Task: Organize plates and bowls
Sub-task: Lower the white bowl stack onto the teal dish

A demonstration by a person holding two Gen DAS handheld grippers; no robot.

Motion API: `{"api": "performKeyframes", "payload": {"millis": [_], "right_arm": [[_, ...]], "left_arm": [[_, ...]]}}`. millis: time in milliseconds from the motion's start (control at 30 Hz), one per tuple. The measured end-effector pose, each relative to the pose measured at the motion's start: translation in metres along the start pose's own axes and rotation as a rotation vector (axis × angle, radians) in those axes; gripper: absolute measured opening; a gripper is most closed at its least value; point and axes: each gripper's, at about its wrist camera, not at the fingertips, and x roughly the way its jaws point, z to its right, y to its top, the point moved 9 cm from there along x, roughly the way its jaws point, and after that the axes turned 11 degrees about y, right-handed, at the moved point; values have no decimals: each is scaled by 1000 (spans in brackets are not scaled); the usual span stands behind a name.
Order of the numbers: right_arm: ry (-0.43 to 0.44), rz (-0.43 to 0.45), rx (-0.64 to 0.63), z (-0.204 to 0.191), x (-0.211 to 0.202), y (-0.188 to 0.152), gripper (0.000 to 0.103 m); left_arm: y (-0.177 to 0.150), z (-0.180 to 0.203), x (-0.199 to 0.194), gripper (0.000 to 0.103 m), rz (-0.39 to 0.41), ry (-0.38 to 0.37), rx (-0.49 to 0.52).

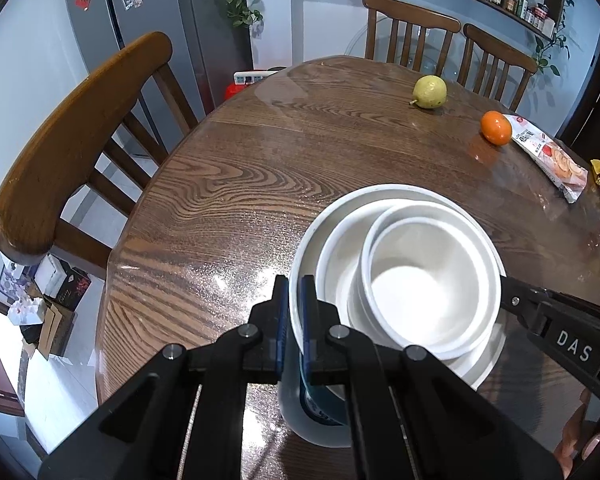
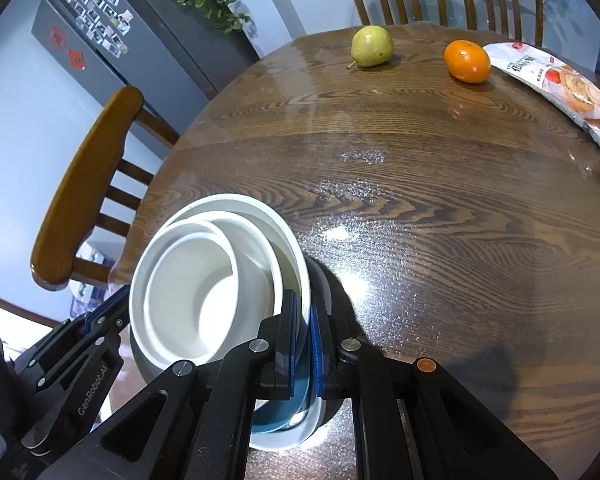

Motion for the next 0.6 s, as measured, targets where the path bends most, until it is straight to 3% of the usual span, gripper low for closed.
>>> {"api": "performKeyframes", "payload": {"millis": [600], "right_arm": [[-30, -4, -20, 1, 0, 1, 11]], "left_arm": [[0, 1, 0, 1, 14, -7, -2]]}}
